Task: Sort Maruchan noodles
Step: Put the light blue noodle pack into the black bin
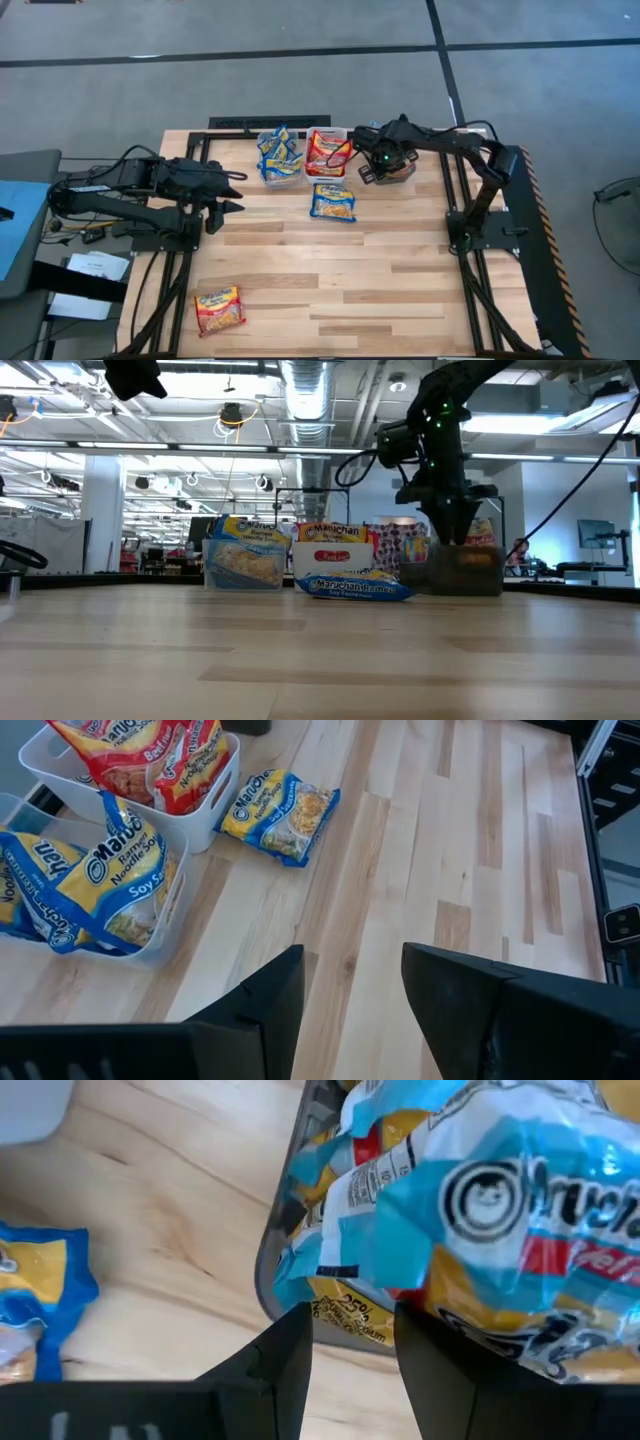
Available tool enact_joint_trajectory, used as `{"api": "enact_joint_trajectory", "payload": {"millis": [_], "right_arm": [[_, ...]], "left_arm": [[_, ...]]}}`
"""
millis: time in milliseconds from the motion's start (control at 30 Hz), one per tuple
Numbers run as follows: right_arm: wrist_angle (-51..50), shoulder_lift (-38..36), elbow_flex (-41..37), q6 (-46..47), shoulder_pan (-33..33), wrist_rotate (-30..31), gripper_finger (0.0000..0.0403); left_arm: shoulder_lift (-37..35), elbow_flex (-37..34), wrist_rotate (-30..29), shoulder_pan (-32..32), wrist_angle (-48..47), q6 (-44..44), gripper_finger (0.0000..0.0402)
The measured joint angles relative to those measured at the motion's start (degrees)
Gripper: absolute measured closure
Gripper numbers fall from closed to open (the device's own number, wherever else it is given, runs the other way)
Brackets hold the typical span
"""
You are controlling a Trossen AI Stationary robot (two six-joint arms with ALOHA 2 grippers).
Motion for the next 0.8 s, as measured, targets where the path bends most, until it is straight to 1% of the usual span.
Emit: {"api": "enact_joint_trajectory", "payload": {"millis": [167,267,633,800], "right_arm": [[2.4,-0.8,-0.1,-0.6,0.6,0.5,0.0245],[2.2,-1.3,0.7,-1.5,1.1,0.6,0.0255],[-2.8,-1.6,8.2,-3.9,2.8,1.5,0.0281],[-7.2,-1.6,10.6,-5.1,2.4,8.1,0.0286]], "left_arm": [[0.0,0.0,0.0,0.0,-0.6,0.0,0.0246],[0.0,0.0,0.0,0.0,-0.6,0.0,0.0246],[0.0,0.0,0.0,0.0,-0.7,0.0,0.0246],[0.0,0.0,0.0,0.0,-1.0,0.0,0.0246]]}}
